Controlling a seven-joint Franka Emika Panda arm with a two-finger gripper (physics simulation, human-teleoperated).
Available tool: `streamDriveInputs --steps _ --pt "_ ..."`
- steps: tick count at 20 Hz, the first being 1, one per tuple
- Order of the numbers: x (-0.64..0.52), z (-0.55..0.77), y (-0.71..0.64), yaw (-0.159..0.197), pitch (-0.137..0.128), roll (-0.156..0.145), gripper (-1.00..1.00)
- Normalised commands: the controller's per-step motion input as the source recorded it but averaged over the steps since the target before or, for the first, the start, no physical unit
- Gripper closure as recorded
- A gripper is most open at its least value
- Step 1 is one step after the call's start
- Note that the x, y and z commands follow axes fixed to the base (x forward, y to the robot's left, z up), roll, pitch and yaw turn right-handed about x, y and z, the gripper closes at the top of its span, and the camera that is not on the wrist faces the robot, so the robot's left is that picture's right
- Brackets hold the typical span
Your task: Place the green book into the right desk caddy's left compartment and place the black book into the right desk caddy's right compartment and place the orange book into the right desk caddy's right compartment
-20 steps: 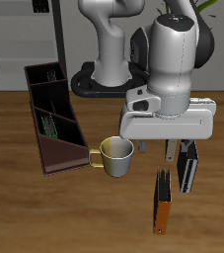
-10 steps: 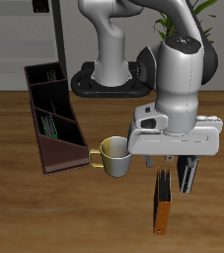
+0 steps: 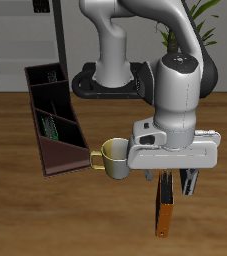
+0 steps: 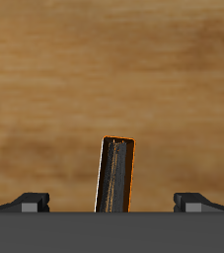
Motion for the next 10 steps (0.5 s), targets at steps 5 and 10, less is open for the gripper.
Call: streamDriveInputs --steps 5,10 --pt "0.13 -0.15 -0.08 0.004 0.05 -0.006 -1.0" --pt "0.1 -0.22 -0.02 -0.015 0.033 -0.01 -1.0"
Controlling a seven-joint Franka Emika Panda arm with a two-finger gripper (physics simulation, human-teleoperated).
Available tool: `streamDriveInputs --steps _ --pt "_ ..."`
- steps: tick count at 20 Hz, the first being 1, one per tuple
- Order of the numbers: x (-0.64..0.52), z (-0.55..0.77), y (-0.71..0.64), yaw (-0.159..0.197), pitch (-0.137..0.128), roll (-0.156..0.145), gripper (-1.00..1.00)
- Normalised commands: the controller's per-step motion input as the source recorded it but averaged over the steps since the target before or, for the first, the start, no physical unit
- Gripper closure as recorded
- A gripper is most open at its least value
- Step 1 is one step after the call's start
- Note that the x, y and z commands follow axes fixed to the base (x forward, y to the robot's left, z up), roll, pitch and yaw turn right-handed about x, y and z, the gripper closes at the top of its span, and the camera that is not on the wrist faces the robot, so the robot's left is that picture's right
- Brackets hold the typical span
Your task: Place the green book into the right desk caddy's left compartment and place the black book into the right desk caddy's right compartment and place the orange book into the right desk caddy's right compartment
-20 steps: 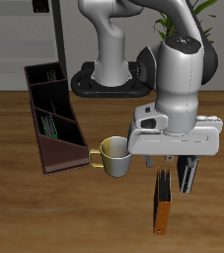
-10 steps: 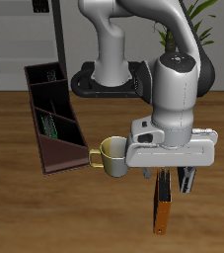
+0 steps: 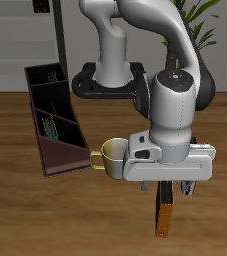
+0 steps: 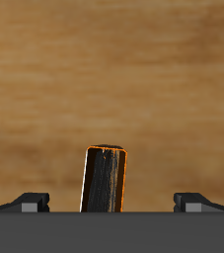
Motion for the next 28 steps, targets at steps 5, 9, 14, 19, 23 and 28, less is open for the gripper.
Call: streamDriveInputs --steps 5,9,14,19,23,28 --pt "0.01 -0.19 0.03 -0.011 0.026 -0.002 -1.0" --pt "-0.05 -0.2 0.1 -0.022 0.041 0.007 -1.0" --pt "-0.04 -0.19 0.02 0.02 0.022 0.013 1.0" --pt "0.05 -0.16 -0.13 -0.019 0.026 -0.017 1.0" --pt "-0.07 0.05 -0.12 0.008 -0.007 -0.011 1.0" --pt "-0.24 0.39 -0.12 0.005 -0.044 -0.002 1.0"
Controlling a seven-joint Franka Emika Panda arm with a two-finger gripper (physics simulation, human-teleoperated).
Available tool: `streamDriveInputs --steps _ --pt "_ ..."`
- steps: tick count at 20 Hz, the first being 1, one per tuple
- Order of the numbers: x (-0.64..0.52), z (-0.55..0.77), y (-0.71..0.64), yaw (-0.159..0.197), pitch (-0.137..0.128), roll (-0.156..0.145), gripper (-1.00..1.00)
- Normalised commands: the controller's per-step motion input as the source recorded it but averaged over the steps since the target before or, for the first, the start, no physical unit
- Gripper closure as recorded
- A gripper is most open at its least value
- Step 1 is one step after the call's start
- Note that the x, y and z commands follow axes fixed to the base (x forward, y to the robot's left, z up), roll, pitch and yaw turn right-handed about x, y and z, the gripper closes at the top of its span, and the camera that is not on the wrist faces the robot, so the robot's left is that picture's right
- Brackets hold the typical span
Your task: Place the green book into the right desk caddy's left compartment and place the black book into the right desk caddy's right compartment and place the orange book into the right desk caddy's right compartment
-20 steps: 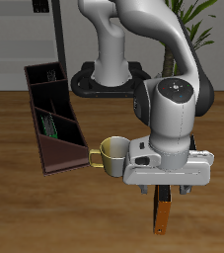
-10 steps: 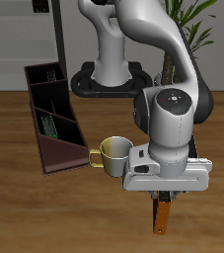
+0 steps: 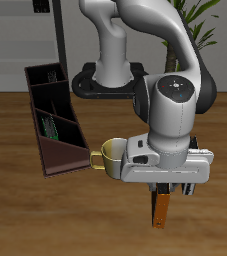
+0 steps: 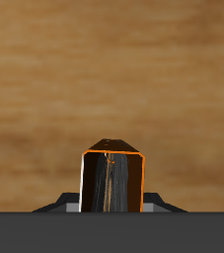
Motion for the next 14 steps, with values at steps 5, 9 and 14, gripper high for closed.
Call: streamDriveInputs --steps 5,9,14 --pt "-0.34 0.58 -0.18 -0.002 -0.027 -0.019 1.0" --pt "-0.55 0.82 -0.34 0.047 -0.082 -0.02 1.0" --pt "-0.78 0.73 -0.28 0.032 -0.045 -0.001 1.0"
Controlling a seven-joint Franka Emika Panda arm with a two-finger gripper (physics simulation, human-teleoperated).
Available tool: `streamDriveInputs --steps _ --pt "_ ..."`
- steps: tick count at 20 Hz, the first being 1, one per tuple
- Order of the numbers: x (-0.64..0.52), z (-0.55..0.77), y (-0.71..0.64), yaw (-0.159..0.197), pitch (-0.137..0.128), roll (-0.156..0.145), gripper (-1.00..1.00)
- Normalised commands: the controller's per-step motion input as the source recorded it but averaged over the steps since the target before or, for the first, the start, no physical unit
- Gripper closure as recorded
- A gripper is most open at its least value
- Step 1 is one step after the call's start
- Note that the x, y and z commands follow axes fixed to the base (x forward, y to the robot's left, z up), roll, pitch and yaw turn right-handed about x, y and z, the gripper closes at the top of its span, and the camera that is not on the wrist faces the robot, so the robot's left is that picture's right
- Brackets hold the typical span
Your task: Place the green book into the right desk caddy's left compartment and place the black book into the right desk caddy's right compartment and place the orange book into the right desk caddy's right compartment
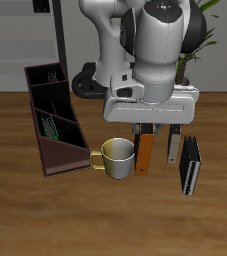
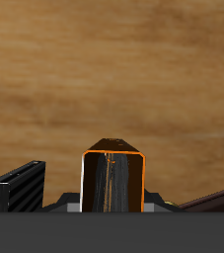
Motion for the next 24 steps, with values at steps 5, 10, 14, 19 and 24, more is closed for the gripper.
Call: streamDriveInputs --steps 5,10,14,19,24 --pt "-0.81 0.6 -0.28 0.046 -0.043 -0.003 1.0" --pt "-0.67 0.4 -0.34 0.051 -0.051 -0.003 1.0" --pt "-0.74 0.32 -0.36 0.041 -0.045 -0.03 1.0" --pt "-0.57 0.14 -0.18 0.029 -0.012 -0.006 1.0" --pt "-0.66 0.06 -0.16 0.041 -0.016 -0.002 1.0"
